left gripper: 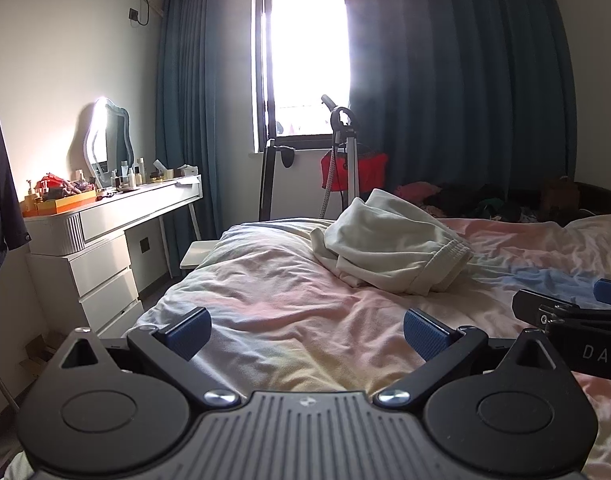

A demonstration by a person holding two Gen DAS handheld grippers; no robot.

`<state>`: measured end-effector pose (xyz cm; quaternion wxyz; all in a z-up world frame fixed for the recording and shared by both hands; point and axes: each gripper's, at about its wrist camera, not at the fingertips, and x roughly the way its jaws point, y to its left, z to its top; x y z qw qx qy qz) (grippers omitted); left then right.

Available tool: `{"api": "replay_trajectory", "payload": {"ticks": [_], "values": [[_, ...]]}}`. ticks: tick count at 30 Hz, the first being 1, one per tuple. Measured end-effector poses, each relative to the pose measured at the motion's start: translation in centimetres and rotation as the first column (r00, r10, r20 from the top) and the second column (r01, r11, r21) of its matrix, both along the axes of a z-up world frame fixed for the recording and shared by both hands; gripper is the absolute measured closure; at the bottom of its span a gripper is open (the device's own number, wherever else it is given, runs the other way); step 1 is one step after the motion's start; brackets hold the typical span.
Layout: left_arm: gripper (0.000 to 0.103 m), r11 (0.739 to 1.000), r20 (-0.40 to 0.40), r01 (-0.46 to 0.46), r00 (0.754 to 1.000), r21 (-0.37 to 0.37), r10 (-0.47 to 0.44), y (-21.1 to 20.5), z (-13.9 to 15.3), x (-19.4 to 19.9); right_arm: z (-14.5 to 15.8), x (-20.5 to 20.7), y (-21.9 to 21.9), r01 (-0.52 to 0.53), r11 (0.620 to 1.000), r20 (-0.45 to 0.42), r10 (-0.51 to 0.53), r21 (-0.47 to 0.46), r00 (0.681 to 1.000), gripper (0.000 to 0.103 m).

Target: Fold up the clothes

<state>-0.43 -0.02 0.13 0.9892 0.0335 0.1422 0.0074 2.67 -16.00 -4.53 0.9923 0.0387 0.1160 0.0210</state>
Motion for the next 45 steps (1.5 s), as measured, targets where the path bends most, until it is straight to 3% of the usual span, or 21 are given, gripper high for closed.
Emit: {"api": "replay_trajectory", "payload": {"ticks": [19, 30, 41, 43, 45], "values": [[0.0, 1.0, -0.023, 0.014, 1.0, 0.006, -0.014, -0.1, 0.0, -0.2, -0.1, 0.4, 0.1, 0.002, 0.999, -0.004, -0.003, -0.033, 1.0, 0.0], [0.0, 1.0, -0.042, 0.015, 0.999, -0.001, -0.015, 0.2, -0.1, 0.0, -0.1, 0.3, -0.4, 0.004, 1.0, -0.004, -0.004, 0.003, 1.0, 0.0], [0.0, 1.0, -0.059, 0.014, 0.998, -0.014, -0.015, 0.4, -0.8, 0.5, 1.6, -1.3, 0.6, 0.181, 0.982, 0.119, -0.173, -0.052, 0.978, 0.0], [0.0, 1.0, -0.06, 0.017, 0.998, -0.007, -0.017, 0.3, -1.1, 0.8, 2.3, -1.7, 0.2, 0.224, 0.975, 0.155, -0.22, -0.003, 0.963, 0.0], [0.0, 1.0, -0.068, 0.011, 0.998, -0.002, -0.011, 0.2, -1.5, 1.1, 3.2, -1.1, -1.2, 0.159, 0.983, 0.128, -0.17, 0.096, 0.977, 0.0]]}}
